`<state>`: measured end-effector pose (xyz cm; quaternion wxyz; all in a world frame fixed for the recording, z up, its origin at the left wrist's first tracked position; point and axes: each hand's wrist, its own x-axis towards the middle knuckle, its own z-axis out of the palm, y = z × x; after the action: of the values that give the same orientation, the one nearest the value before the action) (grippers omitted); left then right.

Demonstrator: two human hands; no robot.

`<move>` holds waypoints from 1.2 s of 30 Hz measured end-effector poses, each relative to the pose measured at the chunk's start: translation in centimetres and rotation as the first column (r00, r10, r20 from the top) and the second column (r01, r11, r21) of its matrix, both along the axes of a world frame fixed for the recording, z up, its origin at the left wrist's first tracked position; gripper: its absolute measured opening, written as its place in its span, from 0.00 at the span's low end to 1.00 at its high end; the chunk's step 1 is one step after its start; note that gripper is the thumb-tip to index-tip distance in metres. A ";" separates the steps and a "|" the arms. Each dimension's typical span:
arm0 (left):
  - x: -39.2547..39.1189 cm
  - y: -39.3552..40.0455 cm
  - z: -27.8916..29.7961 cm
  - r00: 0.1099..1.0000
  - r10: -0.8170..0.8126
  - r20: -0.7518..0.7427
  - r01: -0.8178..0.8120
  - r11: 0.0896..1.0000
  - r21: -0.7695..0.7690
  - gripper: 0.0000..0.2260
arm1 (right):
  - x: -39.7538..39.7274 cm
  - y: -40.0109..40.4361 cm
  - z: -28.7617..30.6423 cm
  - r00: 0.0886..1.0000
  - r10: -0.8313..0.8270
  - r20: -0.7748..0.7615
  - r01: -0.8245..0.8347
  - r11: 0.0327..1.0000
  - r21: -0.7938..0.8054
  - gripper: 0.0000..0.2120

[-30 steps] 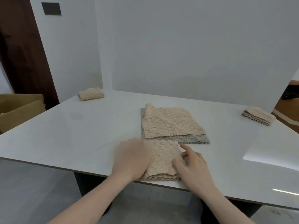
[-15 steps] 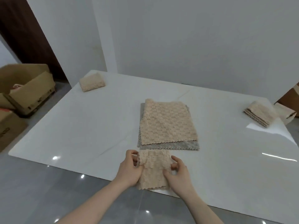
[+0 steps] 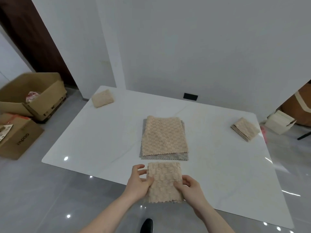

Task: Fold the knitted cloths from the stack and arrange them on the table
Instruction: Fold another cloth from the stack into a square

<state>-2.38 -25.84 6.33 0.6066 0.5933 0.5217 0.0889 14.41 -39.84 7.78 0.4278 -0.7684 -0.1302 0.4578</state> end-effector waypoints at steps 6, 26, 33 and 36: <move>3.8 -0.3 -0.3 0.993 -0.109 0.043 0.114 0.985 -0.127 0.31 | 3.5 -0.7 -0.3 0.995 -0.099 0.016 0.099 0.995 0.009 0.09; 26.0 -12.1 -2.4 0.987 -0.154 -0.052 0.153 0.988 -0.026 0.19 | 27.3 -10.7 -3.4 0.999 -0.024 -0.021 0.023 0.999 -0.028 0.11; 35.7 -17.1 -3.5 0.986 -0.137 -0.091 0.138 0.990 0.001 0.20 | 36.2 -14.5 -5.8 0.996 -0.037 -0.083 0.028 0.995 -0.097 0.12; 39.0 -18.2 -4.2 0.972 -0.205 -0.117 0.205 0.979 -0.012 0.25 | 39.0 -15.2 -6.4 0.984 -0.106 -0.141 0.090 0.989 -0.116 0.12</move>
<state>36.62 -44.04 2.16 0.5805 0.6483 0.4926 -0.0092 53.37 -55.01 1.33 0.4155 -0.7604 -0.0352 0.4980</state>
